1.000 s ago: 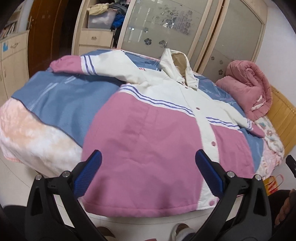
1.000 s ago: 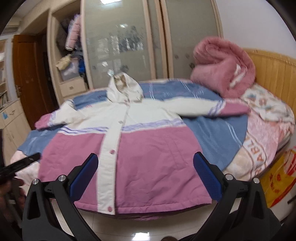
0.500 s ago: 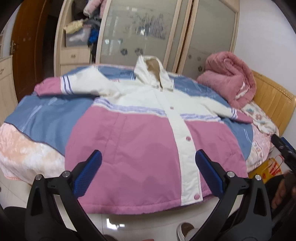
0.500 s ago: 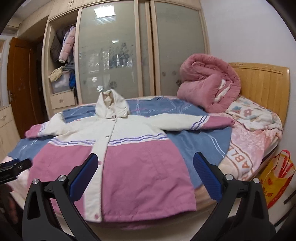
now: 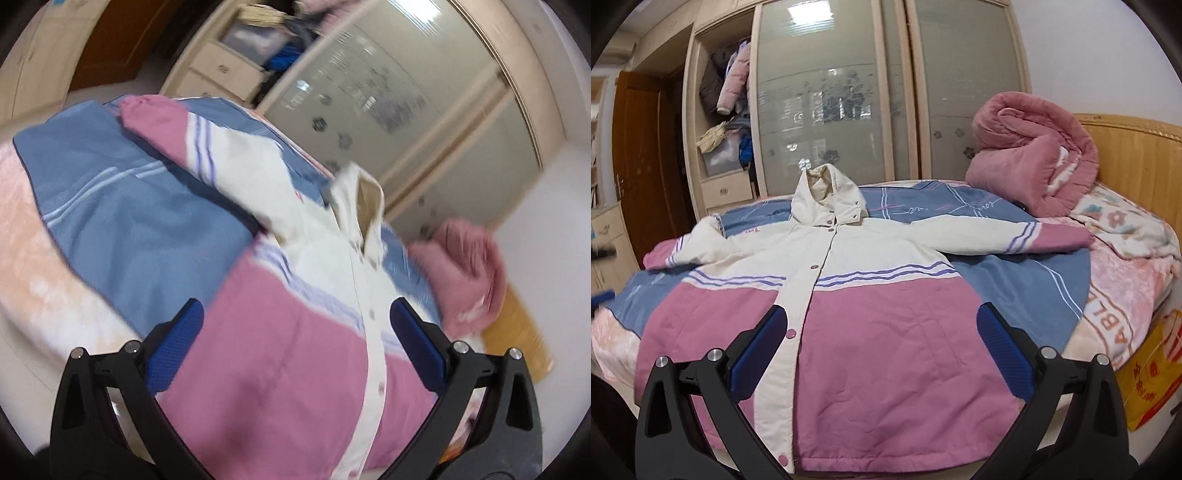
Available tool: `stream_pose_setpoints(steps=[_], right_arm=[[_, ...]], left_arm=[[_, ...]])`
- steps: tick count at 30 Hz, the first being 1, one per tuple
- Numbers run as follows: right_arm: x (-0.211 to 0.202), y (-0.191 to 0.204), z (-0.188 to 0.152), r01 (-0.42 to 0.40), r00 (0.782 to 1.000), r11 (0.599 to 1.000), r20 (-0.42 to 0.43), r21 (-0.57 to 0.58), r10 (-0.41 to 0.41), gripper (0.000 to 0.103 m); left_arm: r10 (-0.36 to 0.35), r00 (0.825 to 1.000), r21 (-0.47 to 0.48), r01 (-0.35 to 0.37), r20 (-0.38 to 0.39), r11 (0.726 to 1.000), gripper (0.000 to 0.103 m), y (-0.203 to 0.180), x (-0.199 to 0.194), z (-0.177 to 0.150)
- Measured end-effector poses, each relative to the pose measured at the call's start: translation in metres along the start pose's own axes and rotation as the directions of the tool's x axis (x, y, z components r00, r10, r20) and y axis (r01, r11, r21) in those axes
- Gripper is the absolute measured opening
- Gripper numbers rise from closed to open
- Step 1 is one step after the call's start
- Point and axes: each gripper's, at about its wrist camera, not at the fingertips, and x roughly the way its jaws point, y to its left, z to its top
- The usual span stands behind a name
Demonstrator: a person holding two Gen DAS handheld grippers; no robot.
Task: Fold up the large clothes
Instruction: 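Move the left tool toward the pink sleeve cuff nearest it, then grasp the pink sleeve cuff with the left gripper and fold it across the jacket body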
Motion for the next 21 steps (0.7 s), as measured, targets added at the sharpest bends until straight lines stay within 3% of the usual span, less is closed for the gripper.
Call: stream_pose_setpoints(steps=[3,6,8,10,12,13,17,21], right_arm=[[0.012,-0.003,-0.001,0.001,1.0,1.0,-0.023,0.005,-0.001,0.102],[0.02,-0.006,-0.001,-0.009,0.999,0.999,-0.045,0.038,0.01,0.102],[0.023,-0.004,-0.002,-0.024,0.998,0.999,-0.059,0.046,0.026,0.102],[0.025,0.004,-0.003,-0.031,0.997,0.999,-0.063,0.026,0.033,0.102],[0.027,0.011,-0.004,-0.039,0.997,0.999,-0.069,0.003,0.039,0.102],[0.028,0.015,-0.005,-0.04,0.997,0.999,-0.073,-0.005,0.04,0.102],[0.032,0.02,-0.006,-0.042,0.996,0.999,-0.085,-0.012,0.041,0.102],[0.036,0.024,-0.007,-0.032,0.994,0.999,-0.103,-0.022,0.03,0.102]], left_arm=[[0.051,0.998,-0.048,-0.049,0.027,0.998,0.101,0.028,0.018,0.037],[0.053,0.998,-0.193,-0.047,0.03,0.98,0.101,0.07,0.037,0.067],[0.037,0.999,-0.308,-0.028,0.023,0.951,0.101,0.101,0.05,0.082],[-0.006,1.0,-0.435,0.017,0.027,0.9,0.1,0.133,0.062,0.093],[-0.046,0.998,-0.513,0.067,0.053,0.856,0.1,0.156,0.073,0.106],[-0.041,0.997,-0.526,0.067,0.061,0.848,0.1,0.165,0.079,0.117],[0.034,0.995,-0.481,0.018,0.098,0.876,0.096,0.18,0.097,0.16],[0.074,0.996,-0.508,-0.043,0.04,0.86,0.095,0.213,0.133,0.198]])
